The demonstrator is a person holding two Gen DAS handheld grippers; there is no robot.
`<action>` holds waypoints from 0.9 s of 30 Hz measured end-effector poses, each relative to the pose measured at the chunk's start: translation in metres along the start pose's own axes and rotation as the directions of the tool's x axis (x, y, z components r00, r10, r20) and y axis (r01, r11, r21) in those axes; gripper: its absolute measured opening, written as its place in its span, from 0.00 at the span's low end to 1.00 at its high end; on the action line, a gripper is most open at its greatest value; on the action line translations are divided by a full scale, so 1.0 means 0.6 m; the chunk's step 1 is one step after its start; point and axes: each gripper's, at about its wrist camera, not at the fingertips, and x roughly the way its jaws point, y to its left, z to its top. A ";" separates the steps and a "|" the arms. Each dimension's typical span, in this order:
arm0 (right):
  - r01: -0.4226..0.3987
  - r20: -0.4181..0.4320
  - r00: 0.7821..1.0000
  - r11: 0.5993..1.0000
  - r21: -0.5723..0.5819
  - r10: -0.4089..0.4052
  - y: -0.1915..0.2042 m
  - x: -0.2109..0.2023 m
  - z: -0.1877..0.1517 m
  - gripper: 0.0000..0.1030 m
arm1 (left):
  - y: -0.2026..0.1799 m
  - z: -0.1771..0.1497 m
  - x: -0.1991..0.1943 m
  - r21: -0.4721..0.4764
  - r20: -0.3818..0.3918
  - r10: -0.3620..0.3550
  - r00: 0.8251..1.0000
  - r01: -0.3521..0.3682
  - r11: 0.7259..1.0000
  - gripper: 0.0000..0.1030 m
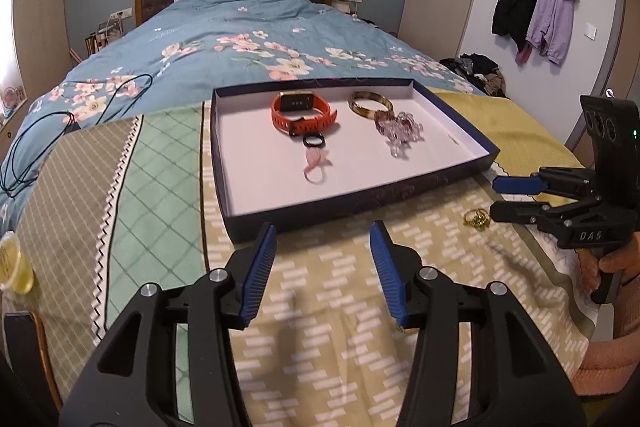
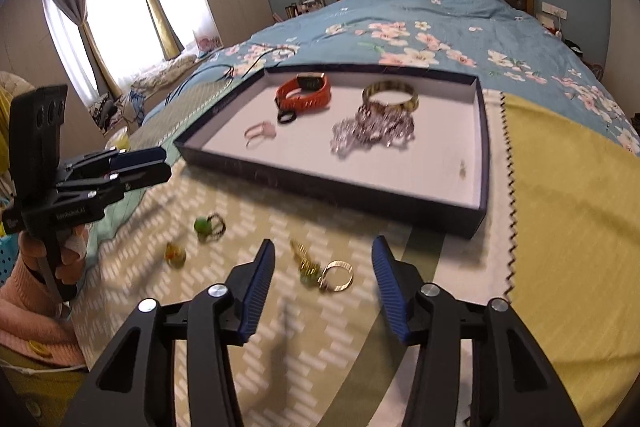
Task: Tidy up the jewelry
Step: 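Move the left tool to the yellow beaded ring while the right tool grasps the gold charm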
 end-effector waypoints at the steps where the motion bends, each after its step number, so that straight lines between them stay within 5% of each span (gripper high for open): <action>1: 0.001 -0.008 1.000 1.000 -0.011 -0.001 0.005 0.001 -0.004 0.43 | -0.001 -0.002 0.001 0.002 -0.002 -0.002 1.000 0.002 1.000 0.47; 17: 0.040 -0.026 0.999 0.994 -0.106 -0.043 0.039 0.020 0.003 0.24 | -0.023 -0.024 0.005 0.036 -0.034 -0.033 0.999 0.035 0.999 0.47; 23: 0.041 -0.048 0.998 0.993 -0.112 -0.047 0.036 0.033 0.010 0.03 | -0.030 -0.032 -0.001 0.062 -0.041 -0.045 0.998 0.047 0.997 0.47; 27: 0.026 -0.027 0.999 0.996 -0.088 -0.029 0.028 0.024 0.010 0.01 | -0.037 -0.039 -0.003 0.082 -0.056 -0.072 0.996 0.077 0.994 0.47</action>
